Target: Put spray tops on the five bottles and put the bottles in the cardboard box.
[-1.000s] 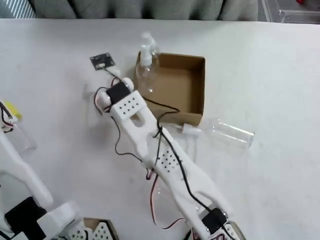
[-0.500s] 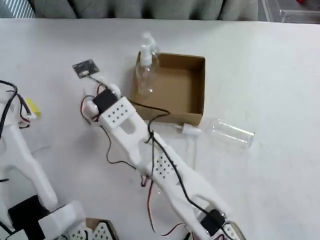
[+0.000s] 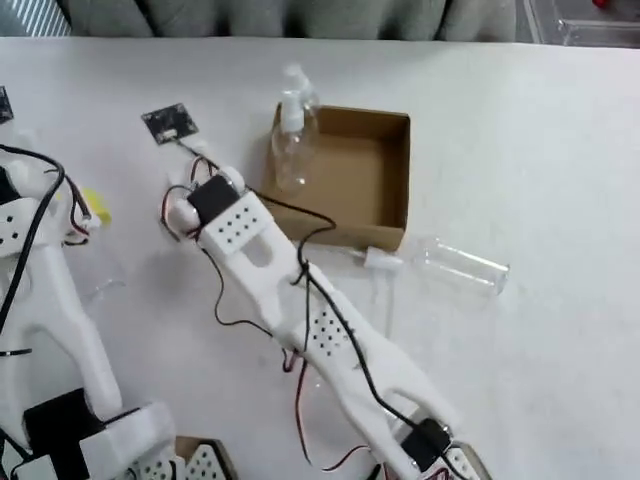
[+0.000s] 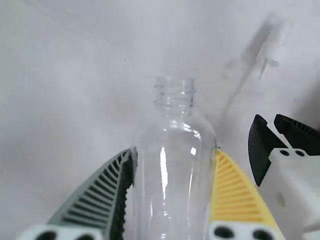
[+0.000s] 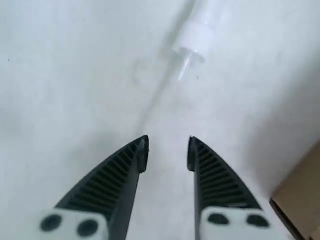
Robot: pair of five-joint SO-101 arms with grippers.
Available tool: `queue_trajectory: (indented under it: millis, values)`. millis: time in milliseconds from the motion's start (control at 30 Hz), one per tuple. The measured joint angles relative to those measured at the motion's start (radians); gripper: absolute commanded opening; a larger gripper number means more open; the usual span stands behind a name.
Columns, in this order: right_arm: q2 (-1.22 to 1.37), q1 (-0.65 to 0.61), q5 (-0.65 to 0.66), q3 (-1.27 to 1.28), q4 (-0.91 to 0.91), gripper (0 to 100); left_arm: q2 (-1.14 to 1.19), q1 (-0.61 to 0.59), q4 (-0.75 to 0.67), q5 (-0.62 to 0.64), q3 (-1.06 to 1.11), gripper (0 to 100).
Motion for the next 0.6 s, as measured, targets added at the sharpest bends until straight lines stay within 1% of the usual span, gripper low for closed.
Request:
queue_trajectory:
  millis: [133,267,467,600]
  values:
    - [0.0,0.034,-0.157,0.0,-0.1,23.6,0.0,0.005,0.0,0.0,0.0,2]
    - [0.006,0.029,-0.278,0.0,-0.233,23.8,0.0,0.005,0.0,0.0,0.0,2]
    - [0.14,0.034,-0.307,0.0,-0.427,23.7,0.0,0.005,0.0,0.0,0.0,2]
    - [0.199,0.028,-0.307,0.0,-0.485,23.6,0.0,0.005,0.0,0.0,0.0,2]
